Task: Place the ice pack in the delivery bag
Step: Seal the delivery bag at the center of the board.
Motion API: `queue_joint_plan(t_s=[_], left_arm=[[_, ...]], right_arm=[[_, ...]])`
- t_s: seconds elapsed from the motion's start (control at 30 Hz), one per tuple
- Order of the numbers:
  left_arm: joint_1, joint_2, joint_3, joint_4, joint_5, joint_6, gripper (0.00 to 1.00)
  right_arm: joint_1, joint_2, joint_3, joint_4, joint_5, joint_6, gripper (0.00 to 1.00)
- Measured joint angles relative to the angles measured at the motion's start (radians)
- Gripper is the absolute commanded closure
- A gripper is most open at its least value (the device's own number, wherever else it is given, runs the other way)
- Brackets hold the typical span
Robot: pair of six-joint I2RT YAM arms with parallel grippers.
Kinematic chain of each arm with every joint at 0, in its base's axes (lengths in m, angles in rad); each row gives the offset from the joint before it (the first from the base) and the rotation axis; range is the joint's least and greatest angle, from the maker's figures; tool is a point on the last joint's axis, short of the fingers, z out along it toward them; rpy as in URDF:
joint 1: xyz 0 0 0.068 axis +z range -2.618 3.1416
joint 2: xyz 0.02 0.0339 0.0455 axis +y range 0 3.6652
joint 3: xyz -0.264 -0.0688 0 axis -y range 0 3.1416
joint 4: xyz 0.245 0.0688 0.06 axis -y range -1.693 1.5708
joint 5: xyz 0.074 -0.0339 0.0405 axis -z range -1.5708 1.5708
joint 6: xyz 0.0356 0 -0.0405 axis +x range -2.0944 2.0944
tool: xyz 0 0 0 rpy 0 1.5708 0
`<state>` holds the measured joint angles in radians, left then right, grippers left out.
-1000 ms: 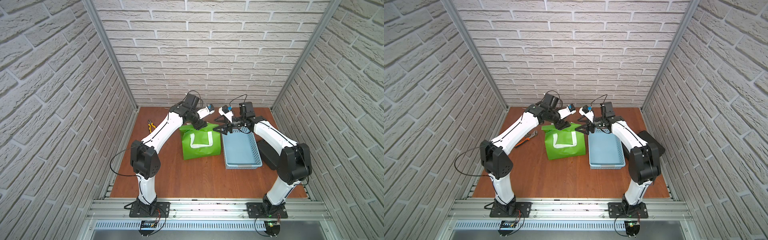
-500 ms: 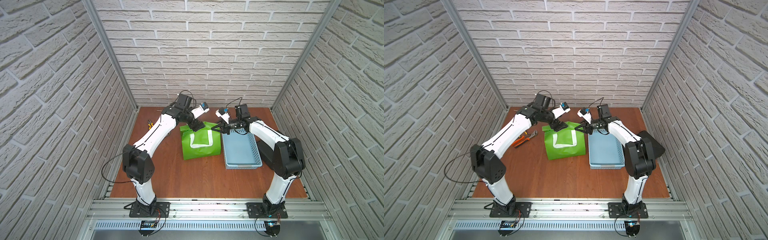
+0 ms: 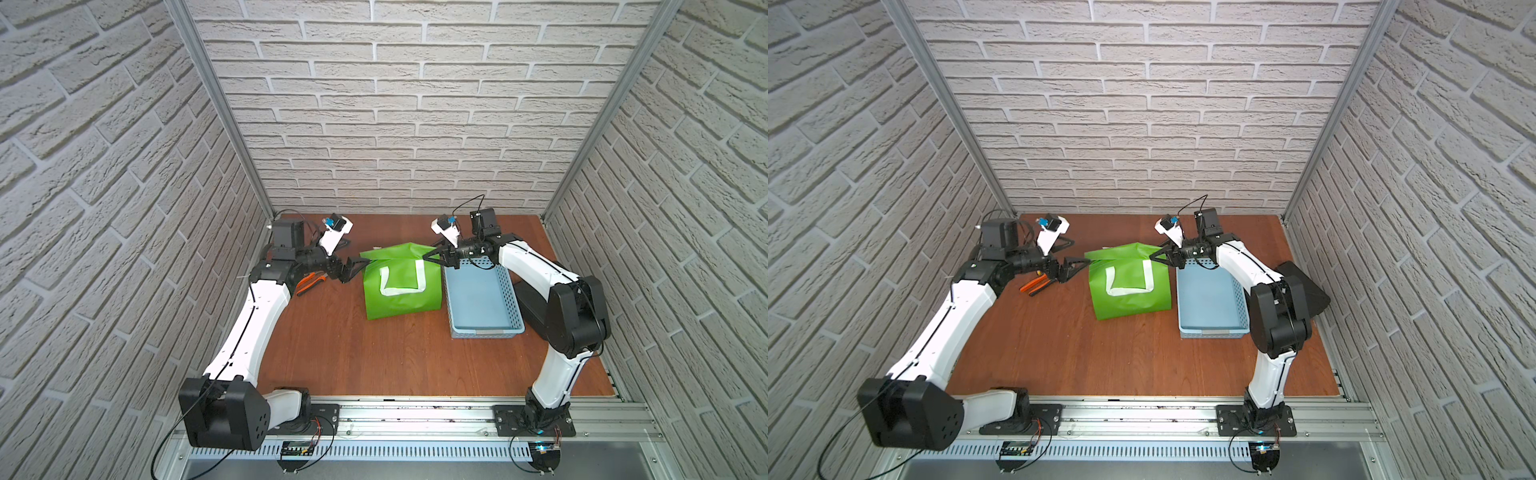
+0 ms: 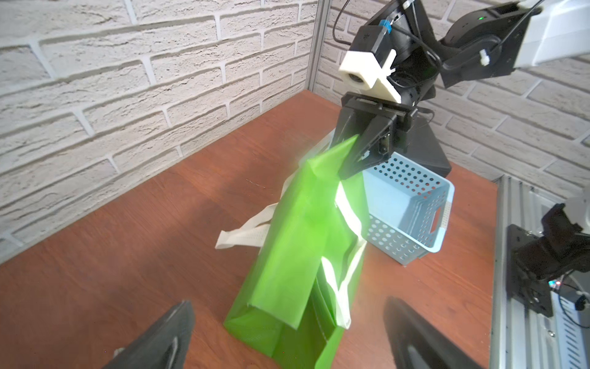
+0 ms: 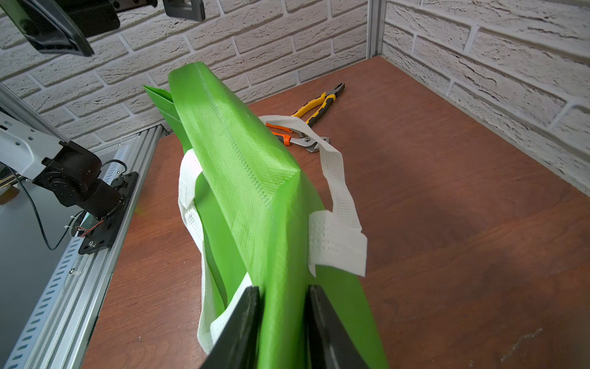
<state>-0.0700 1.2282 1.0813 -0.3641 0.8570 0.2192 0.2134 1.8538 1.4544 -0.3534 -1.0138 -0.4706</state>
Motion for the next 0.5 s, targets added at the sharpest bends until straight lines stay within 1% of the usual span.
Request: queue_joint_plan(t_s=[0.13, 0.3, 0.37, 0.5], left_arm=[[0.003, -0.004, -0.111, 0.132, 0.048, -0.010, 0.02], [0.003, 0.068, -0.159, 0.261, 0.064, -0.011, 0.03], [0.003, 0.103, -0.166, 0.315, 0.068, -0.017, 0.05], [0.003, 0.148, -0.182, 0.403, 0.087, -0.030, 0.18]], right_arm=[[0.000, 0.000, 0.000, 0.000, 0.000, 0.000, 0.69], [0.000, 0.000, 0.000, 0.000, 0.001, 0.000, 0.69], [0.000, 0.000, 0.000, 0.000, 0.002, 0.000, 0.69], [0.000, 0.000, 0.000, -0.002, 0.010, -0.005, 0.69]])
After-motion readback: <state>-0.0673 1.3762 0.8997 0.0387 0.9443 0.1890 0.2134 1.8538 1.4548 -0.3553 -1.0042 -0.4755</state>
